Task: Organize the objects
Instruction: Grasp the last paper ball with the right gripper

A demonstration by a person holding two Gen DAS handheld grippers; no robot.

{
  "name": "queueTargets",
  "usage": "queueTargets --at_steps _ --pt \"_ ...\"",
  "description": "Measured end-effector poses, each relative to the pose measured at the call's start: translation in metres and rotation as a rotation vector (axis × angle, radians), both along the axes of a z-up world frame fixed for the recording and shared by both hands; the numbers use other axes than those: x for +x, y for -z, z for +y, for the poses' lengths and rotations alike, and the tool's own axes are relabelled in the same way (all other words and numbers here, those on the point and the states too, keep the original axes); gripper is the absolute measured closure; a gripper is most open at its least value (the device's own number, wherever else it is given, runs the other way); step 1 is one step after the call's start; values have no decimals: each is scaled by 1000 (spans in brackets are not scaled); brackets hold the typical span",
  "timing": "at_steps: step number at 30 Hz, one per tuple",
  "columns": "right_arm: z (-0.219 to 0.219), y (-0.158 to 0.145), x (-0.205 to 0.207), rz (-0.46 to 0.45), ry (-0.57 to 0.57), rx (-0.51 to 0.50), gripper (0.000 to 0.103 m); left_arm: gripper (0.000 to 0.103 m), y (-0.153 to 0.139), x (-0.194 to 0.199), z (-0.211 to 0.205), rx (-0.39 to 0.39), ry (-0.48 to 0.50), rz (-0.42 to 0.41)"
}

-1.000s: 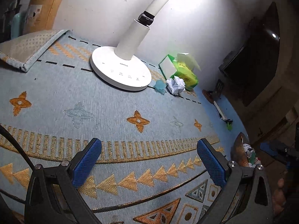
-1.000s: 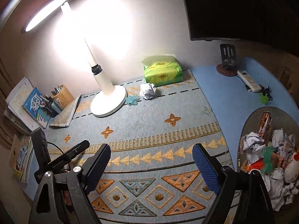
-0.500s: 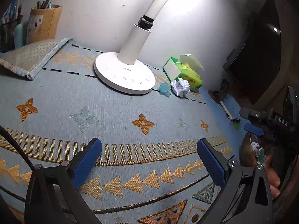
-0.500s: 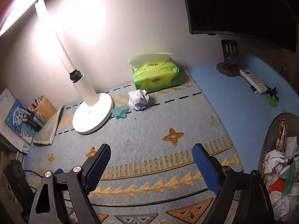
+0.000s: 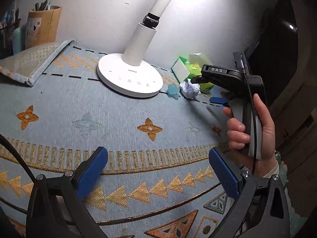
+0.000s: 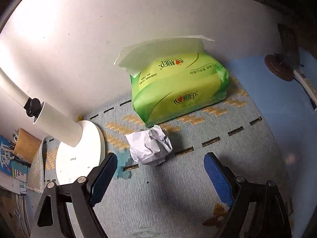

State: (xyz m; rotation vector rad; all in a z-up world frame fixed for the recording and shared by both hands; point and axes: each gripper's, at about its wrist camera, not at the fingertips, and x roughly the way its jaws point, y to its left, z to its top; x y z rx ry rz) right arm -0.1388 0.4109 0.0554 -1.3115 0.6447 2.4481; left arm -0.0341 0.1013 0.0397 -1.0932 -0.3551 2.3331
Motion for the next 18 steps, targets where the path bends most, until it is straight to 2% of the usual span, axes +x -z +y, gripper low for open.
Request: queueTargets --at_steps 2,4,5,6,9,11,15,18 --pt "1 11 -14 -23 2 0 15 1 0 -1 0 -12 -4 2" --pt "0 19 -20 -39 -5 12 31 1 2 -2 1 -14 -1 -1" --pt "-1 16 -16 -28 7 41 51 1 2 -3 2 -19 -2 0" --pt "-1 13 -11 -22 3 36 58 1 3 -3 3 -28 -2 4" --pt "6 1 21 18 34 -17 58 1 6 0 9 -54 14 22" --pt "9 -4 48 28 35 -32 58 1 4 1 21 -83 57 52" --pt "13 -8 94 46 65 29 57 1 -20 -18 60 -141 186 97" --pt "13 -12 108 99 108 90 57 1 -39 -53 100 -262 240 205"
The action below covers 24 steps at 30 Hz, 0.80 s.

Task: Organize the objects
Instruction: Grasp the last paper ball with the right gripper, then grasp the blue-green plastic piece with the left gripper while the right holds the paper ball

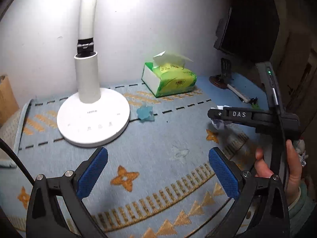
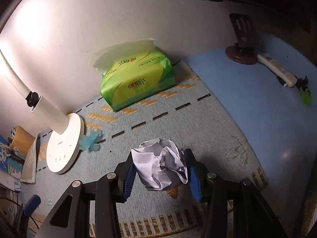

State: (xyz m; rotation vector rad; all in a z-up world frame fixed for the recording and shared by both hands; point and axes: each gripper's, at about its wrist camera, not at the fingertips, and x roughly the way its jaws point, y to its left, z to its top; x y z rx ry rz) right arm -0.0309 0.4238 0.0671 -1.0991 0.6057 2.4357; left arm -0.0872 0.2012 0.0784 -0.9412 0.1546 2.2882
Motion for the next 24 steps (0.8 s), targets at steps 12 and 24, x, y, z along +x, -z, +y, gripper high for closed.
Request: queueTargets --at_steps 12,24 --pt "-14 -12 11 44 -78 -95 57 39 46 -93 83 -255 96 23" --pt "-15 -21 21 119 -57 -67 57 70 37 -64 63 -176 97 -9"
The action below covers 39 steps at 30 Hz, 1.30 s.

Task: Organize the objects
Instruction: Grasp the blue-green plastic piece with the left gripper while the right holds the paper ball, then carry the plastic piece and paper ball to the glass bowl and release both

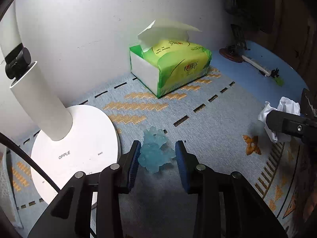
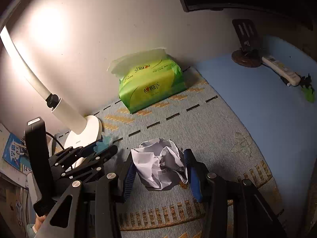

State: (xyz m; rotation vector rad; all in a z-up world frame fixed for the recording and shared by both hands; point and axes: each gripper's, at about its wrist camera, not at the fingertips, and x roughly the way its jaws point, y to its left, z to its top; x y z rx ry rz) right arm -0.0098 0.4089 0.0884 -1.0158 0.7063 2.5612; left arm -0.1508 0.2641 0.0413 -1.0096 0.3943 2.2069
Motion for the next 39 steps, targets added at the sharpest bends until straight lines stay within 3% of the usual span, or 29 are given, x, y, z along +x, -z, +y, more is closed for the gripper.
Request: queueTargets --at_steps 4,9,13,17,22,27,28,29,30,31,36,39 --pt "-8 -23 41 58 -1 -42 57 70 -47 46 -15 52 33 49" --pt "-11 -58 128 112 12 14 57 70 -89 122 -7 105 136 62" --pt "23 -108 208 176 134 144 57 70 -114 177 33 196 228 57" --pt "87 -138 268 201 284 183 57 70 -122 215 90 241 323 65" --pt "159 -133 280 121 369 207 57 70 -121 239 162 303 393 -4" --pt "185 -110 273 79 357 184 56 70 -113 241 209 313 430 -61" --pt "190 -105 272 83 354 187 54 68 -112 239 214 329 432 -67" --pt "195 -101 271 86 359 193 48 52 -110 237 219 353 438 -84" --pt "200 -96 269 88 372 206 34 38 -108 234 223 371 437 -101" --pt "206 -91 269 88 388 215 28 13 -106 229 224 383 417 -107" --pt "224 -73 292 107 377 82 25 11 -95 224 210 390 369 -140" --pt "212 -75 306 110 359 116 25 11 -95 222 184 375 333 -144"
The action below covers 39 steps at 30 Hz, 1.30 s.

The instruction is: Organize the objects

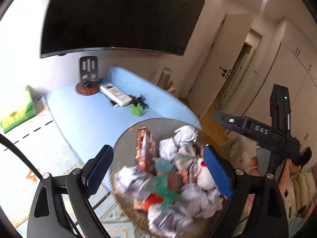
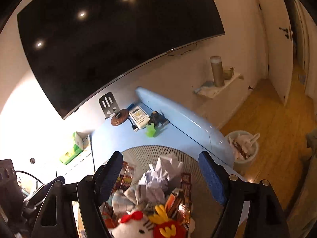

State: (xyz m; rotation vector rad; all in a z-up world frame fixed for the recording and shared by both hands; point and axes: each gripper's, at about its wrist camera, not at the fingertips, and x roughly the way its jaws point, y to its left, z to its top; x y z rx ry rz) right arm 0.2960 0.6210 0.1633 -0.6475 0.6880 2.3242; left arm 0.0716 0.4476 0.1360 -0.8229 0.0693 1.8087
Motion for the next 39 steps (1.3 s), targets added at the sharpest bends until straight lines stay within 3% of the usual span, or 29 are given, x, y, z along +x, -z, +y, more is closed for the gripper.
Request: queueTargets --at_steps 5,8,11,15,18,21,24,29,34,37,39 --pt "-48 -14 14 34 -64 119 25 11 -7 -7 -81 -3 -148 14" --pt "-79 -29 19 107 -161 153 25 11 -23 -12 -155 24 -341 86" --pt "-108 -43 8 150 -256 153 24 11 -45 -18 -228 0 -531 153" --pt "-140 -46 -31 172 -394 62 22 11 -66 -23 -320 -84 -778 204" --pt "-166 -36 -70 138 -487 -20 22 6 -66 -26 -381 -158 -921 204" --pt "-192 -19 -109 92 -521 -97 21 2 -49 -28 -434 -204 -1019 192" --pt "-216 8 -155 3 -515 -122 21 1 -12 -32 -479 -229 -1126 110" --pt "-236 55 -217 -188 -426 -17 21 1 61 -55 -506 -376 -1202 -6" --pt "-207 95 -262 -356 -295 142 21 1 99 -74 -501 -446 -1211 -34" --pt "-178 122 -278 -421 -240 134 21 1 114 -88 -501 -434 -1180 -117" --pt "-163 135 -284 -431 -248 69 18 1 115 -92 -499 -452 -1190 -108"
